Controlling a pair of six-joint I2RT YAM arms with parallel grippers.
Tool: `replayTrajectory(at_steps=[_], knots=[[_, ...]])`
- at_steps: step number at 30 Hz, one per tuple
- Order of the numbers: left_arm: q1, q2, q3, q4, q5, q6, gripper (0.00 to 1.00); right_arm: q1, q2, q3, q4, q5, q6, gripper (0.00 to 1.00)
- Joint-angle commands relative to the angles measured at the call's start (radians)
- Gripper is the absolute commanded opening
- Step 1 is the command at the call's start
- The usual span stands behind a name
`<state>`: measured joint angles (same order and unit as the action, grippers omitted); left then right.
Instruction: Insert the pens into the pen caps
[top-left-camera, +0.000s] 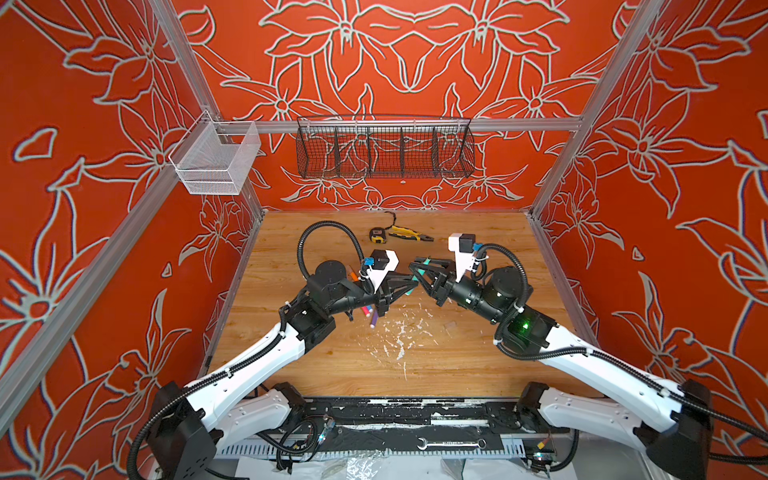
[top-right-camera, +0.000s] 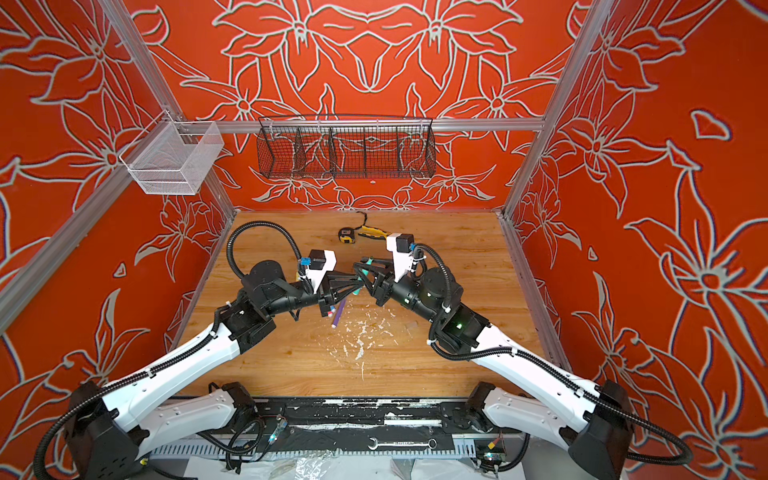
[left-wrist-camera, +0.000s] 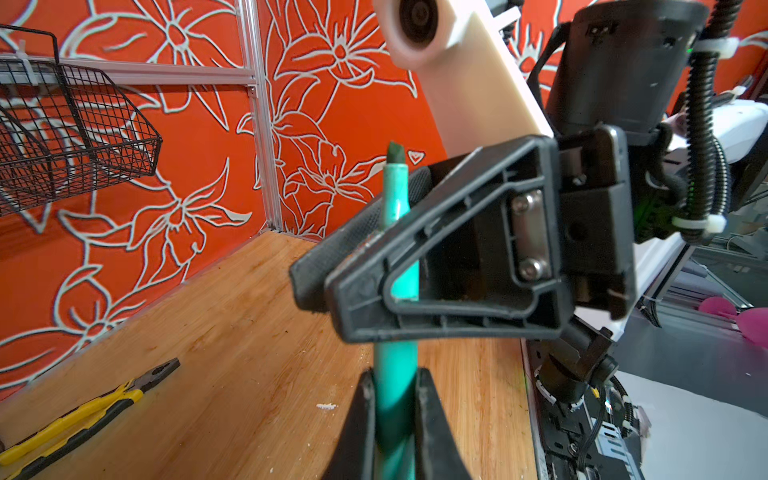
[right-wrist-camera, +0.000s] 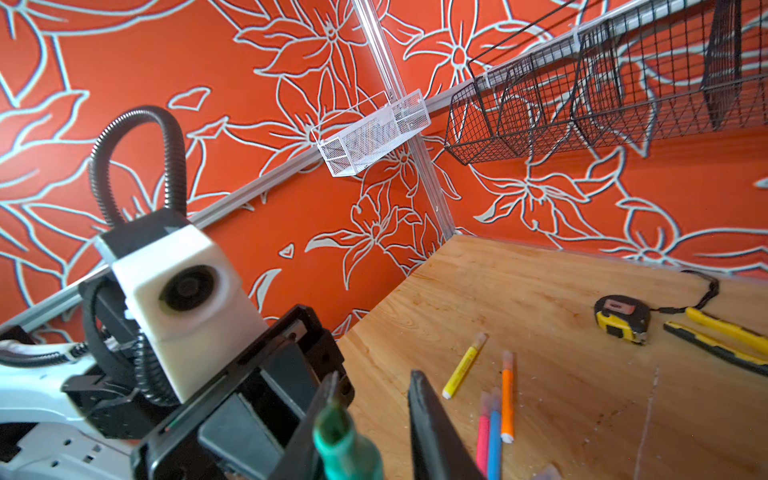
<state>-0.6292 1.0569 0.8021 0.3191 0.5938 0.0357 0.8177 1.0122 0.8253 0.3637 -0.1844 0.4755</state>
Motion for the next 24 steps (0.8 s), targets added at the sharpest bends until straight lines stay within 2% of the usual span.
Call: replayTrajectory(at_steps=[1, 3, 6, 11, 14, 18, 24], knots=[[-0.003, -0.012, 0.006, 0.012, 0.062, 0.039, 0.00, 0.000, -0.003, 0.012, 0.014, 0.010, 0.000, 0.18], [-0.003, -0.019, 0.003, 0.012, 0.051, 0.041, 0.00, -0.001, 0.001, 0.017, 0.009, 0.005, -0.002, 0.09], [-0.004, -0.023, -0.003, 0.017, 0.048, 0.041, 0.02, -0.001, 0.008, 0.025, 0.007, -0.011, 0.003, 0.00], [-0.004, -0.013, 0.005, 0.015, 0.045, 0.033, 0.27, 0.007, 0.031, 0.035, 0.030, -0.057, 0.025, 0.00], [-0.004, -0.006, 0.010, 0.011, 0.039, 0.030, 0.35, 0.025, 0.052, 0.047, 0.035, -0.066, 0.021, 0.00], [-0.004, -0.003, 0.016, 0.003, 0.028, 0.033, 0.36, 0.045, 0.074, 0.064, 0.033, -0.067, 0.010, 0.00], [-0.004, -0.003, 0.017, -0.007, 0.027, 0.046, 0.29, 0.053, 0.079, 0.067, 0.032, -0.058, 0.005, 0.00]])
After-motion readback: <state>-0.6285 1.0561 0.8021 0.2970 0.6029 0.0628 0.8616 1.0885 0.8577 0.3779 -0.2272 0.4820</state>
